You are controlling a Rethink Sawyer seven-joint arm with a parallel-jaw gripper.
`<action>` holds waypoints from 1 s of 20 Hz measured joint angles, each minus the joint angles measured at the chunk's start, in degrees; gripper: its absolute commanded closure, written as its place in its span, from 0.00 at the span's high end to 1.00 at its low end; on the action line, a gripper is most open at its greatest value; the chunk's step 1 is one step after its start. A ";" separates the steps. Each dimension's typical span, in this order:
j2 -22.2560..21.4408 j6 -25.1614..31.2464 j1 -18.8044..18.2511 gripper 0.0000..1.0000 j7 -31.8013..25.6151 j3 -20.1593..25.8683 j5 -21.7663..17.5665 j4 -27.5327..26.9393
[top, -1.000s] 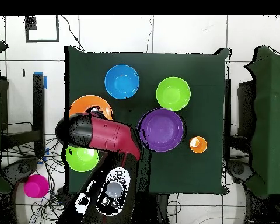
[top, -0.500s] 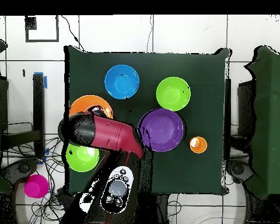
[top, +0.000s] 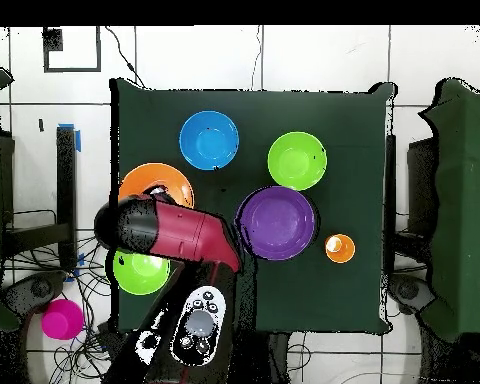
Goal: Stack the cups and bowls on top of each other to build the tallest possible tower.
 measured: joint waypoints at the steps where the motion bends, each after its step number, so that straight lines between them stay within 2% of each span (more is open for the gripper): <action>1: -0.17 0.00 0.01 1.00 0.00 0.51 0.28 0.50; 7: -0.81 0.00 1.08 1.00 0.00 2.74 1.40 3.47; 20: -0.24 -0.01 1.49 1.00 0.00 3.48 1.38 3.69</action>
